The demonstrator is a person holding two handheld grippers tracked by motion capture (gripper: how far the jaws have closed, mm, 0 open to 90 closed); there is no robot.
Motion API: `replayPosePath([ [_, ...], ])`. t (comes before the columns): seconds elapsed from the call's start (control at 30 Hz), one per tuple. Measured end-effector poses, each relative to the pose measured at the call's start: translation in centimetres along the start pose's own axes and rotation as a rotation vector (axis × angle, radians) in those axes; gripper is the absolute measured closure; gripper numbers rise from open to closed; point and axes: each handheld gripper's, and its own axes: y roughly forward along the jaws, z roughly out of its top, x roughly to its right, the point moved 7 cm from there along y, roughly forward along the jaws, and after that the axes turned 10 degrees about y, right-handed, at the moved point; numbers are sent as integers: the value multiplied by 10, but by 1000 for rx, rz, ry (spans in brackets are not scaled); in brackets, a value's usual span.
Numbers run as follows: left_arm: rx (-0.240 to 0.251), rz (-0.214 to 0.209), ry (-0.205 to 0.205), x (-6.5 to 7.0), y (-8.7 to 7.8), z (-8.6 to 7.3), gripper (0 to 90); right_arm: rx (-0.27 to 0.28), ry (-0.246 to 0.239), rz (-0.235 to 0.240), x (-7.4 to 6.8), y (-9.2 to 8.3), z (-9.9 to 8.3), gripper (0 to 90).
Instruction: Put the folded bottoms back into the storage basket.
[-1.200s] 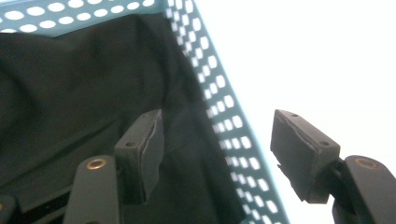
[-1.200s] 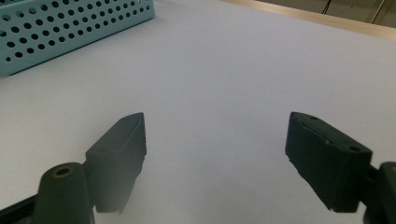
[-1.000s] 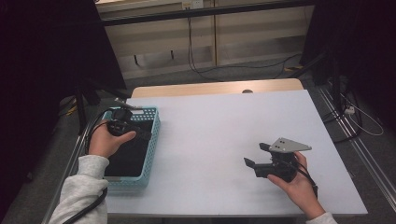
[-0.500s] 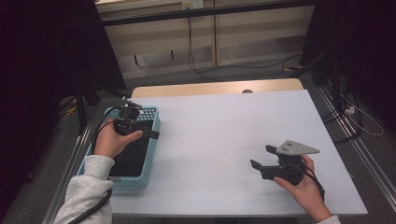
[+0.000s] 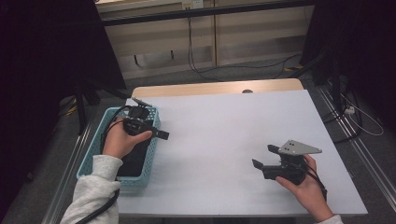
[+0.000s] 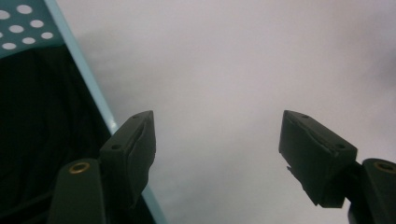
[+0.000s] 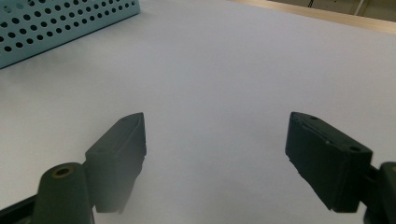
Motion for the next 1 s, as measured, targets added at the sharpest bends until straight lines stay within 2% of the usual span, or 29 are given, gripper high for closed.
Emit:
replayPosePath([
  [0.6, 14, -39, 54, 24, 14, 7, 259, 1, -3, -10, 1, -5, -2, 201],
  [0.77, 4, -54, 74, 32, 19, 6, 251, 0, -2, -13, 2, -7, -3, 201],
  [1.0, 16, -67, 90, 41, 23, 3, 236, 4, 4, -20, 4, -10, -3, 200],
])
